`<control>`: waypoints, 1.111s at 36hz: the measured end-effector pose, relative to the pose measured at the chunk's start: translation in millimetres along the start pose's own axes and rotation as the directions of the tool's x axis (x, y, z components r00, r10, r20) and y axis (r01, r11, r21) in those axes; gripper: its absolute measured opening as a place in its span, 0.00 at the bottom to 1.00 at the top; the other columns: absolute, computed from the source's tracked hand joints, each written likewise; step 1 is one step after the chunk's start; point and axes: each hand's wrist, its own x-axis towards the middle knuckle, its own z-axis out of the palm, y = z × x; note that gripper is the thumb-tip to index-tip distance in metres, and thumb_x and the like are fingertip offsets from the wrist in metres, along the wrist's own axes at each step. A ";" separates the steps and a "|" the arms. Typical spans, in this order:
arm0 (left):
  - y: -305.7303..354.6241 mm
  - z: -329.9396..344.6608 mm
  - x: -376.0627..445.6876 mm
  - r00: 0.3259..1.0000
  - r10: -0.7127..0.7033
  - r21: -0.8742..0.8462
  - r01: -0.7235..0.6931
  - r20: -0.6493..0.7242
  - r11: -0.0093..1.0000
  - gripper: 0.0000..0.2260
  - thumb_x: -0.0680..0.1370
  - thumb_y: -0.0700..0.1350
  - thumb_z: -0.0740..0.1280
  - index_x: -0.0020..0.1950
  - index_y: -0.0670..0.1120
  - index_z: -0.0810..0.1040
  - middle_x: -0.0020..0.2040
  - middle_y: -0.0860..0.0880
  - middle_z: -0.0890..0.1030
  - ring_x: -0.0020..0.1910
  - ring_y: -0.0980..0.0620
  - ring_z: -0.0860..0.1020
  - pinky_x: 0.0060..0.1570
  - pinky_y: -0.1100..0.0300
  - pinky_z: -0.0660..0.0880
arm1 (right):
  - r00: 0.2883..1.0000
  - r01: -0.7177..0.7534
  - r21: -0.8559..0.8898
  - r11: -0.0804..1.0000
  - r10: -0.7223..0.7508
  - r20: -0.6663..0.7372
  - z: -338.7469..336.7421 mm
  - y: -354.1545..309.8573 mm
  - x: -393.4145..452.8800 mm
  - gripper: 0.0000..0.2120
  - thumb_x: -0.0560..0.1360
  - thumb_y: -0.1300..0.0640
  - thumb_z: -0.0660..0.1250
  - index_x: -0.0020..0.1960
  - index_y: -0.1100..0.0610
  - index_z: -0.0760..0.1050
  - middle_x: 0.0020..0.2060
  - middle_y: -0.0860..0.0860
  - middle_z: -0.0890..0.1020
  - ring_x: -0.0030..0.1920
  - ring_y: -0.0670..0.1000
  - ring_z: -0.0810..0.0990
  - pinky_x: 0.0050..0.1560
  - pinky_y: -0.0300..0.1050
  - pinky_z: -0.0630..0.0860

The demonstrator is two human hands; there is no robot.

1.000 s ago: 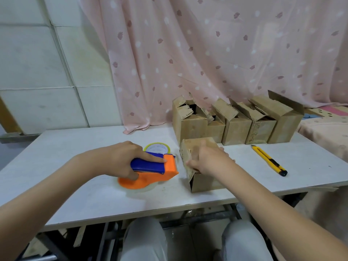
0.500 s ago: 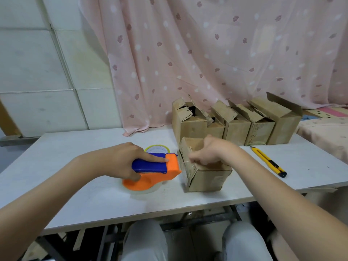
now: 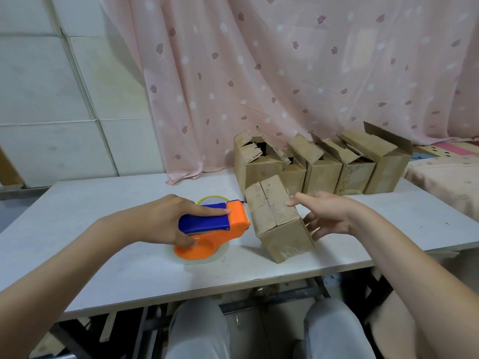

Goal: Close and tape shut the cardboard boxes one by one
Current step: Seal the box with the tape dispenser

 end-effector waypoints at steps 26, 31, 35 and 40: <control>13.1 6.8 24.8 0.997 0.079 -0.013 -0.079 -0.016 0.997 0.38 0.74 0.46 0.71 0.67 0.82 0.55 0.43 0.66 0.74 0.43 0.58 0.72 0.43 0.62 0.70 | 0.714 0.286 -0.760 0.583 -0.659 -0.237 46.6 20.5 -31.3 0.29 0.84 0.46 0.56 0.81 0.56 0.56 0.79 0.53 0.60 0.79 0.55 0.57 0.77 0.46 0.53; 10.0 10.3 24.5 0.997 0.064 -0.003 -0.064 -0.049 0.998 0.36 0.75 0.50 0.71 0.70 0.80 0.55 0.47 0.57 0.76 0.43 0.56 0.73 0.46 0.59 0.72 | 0.775 0.265 -0.925 0.274 -0.632 0.035 66.9 23.6 -35.4 0.34 0.83 0.37 0.45 0.82 0.55 0.46 0.81 0.51 0.47 0.81 0.52 0.42 0.71 0.40 0.34; 9.4 9.5 24.3 0.997 0.062 0.022 -0.061 -0.035 0.998 0.37 0.75 0.50 0.71 0.70 0.80 0.54 0.47 0.59 0.76 0.43 0.57 0.73 0.46 0.60 0.72 | 0.815 0.241 -0.950 0.197 -0.573 0.088 63.3 24.8 -24.3 0.34 0.82 0.36 0.47 0.82 0.52 0.45 0.81 0.48 0.46 0.81 0.49 0.44 0.76 0.40 0.44; 6.1 3.6 17.7 0.998 0.057 0.030 -0.057 -0.025 0.998 0.38 0.74 0.46 0.71 0.69 0.80 0.56 0.42 0.67 0.73 0.43 0.63 0.71 0.41 0.68 0.67 | 0.765 0.175 -0.970 0.168 -0.643 0.027 64.0 26.6 -19.0 0.33 0.80 0.38 0.48 0.75 0.57 0.69 0.74 0.51 0.68 0.73 0.50 0.70 0.69 0.42 0.53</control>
